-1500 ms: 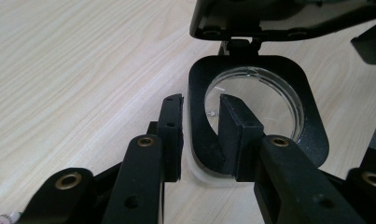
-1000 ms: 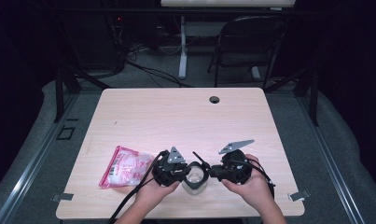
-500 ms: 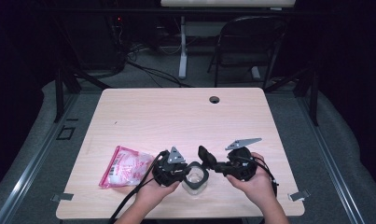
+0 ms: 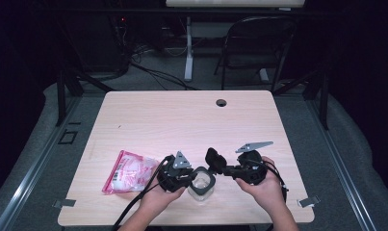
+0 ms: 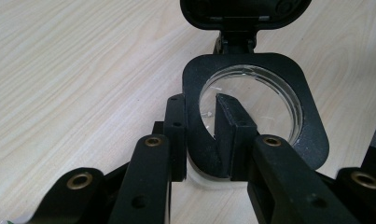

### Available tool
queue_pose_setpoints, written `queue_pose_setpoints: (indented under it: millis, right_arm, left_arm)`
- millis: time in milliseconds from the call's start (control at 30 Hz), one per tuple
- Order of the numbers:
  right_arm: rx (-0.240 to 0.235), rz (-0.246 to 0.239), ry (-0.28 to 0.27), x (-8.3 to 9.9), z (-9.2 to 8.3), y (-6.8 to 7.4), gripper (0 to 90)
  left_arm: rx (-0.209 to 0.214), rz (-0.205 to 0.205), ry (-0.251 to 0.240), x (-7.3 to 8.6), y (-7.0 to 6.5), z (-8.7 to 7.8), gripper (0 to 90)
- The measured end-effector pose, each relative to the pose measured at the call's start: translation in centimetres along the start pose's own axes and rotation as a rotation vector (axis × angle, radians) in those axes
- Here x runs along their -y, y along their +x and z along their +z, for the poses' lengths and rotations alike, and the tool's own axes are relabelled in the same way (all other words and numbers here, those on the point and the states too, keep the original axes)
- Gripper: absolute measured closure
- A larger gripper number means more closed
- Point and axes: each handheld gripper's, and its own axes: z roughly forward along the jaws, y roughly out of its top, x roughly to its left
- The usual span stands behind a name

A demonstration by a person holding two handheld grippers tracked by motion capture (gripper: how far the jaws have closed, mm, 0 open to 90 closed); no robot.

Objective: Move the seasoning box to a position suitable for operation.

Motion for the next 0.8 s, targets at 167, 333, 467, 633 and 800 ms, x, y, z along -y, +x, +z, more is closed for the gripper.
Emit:
queue_pose_setpoints:
  millis: [167,333,467,633,800]
  right_arm:
    - [0.008,0.002,-0.011,-0.02,0.11,-0.03,85.7]
    - [0.016,0.006,-0.024,-0.08,0.26,-0.17,85.8]
    - [0.018,0.013,-0.034,-0.11,0.37,-0.19,85.8]
    - [0.023,0.014,-0.039,-0.31,0.53,-0.40,85.9]
    - [0.016,0.018,-0.047,-0.45,0.70,-0.62,86.1]
  left_arm:
    - [-0.002,0.001,-0.001,0.01,-0.01,0.01,74.5]
    - [-0.001,-0.003,-0.002,0.01,-0.01,-0.01,74.2]
    - [-0.002,-0.005,-0.003,0.01,-0.02,-0.01,74.1]
    - [-0.002,-0.005,-0.008,0.02,-0.09,-0.05,74.0]
    - [-0.001,-0.006,-0.008,0.03,-0.15,-0.11,73.8]
